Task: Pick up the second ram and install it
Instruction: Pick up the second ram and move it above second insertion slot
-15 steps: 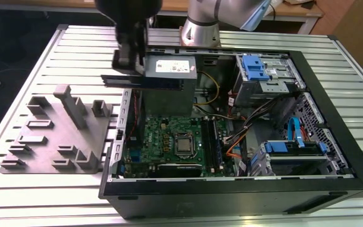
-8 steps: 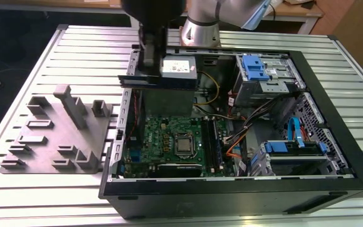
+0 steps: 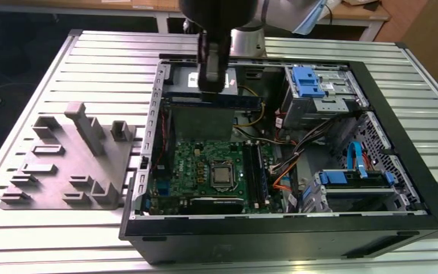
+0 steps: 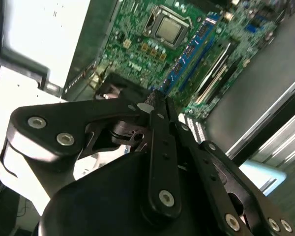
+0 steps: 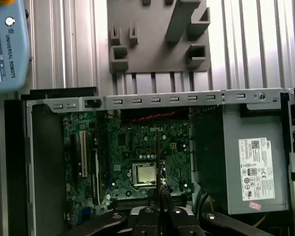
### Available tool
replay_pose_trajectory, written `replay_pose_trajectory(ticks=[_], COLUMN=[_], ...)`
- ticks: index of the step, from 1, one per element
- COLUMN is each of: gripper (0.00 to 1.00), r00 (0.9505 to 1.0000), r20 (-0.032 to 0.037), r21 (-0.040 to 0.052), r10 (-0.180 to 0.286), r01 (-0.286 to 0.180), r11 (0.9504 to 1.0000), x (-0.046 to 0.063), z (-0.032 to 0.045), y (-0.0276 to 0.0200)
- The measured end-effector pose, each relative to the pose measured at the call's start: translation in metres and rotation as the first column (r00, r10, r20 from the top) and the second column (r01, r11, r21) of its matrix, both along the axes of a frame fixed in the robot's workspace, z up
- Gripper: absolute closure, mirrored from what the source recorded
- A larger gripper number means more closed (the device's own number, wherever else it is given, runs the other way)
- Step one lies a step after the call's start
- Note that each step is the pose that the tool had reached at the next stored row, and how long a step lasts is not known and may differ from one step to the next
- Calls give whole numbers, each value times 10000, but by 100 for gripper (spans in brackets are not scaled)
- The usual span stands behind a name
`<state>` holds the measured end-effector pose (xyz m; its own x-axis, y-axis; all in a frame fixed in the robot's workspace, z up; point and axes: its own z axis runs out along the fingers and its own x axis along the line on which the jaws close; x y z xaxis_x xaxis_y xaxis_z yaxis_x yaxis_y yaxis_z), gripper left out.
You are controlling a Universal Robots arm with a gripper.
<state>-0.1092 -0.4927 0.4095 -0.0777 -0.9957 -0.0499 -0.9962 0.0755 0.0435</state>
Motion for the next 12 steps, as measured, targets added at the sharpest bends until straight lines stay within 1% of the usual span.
replay_pose_trajectory(ticks=[8, 12], gripper=[90, 90], r00=[10000, 10000], r20=[-6, -37], r21=[0, 1], r10=[1, 1], r01=[-1, -1], r11=[10000, 10000], x=[282, 401], z=[-19, -67], y=[0, -1])
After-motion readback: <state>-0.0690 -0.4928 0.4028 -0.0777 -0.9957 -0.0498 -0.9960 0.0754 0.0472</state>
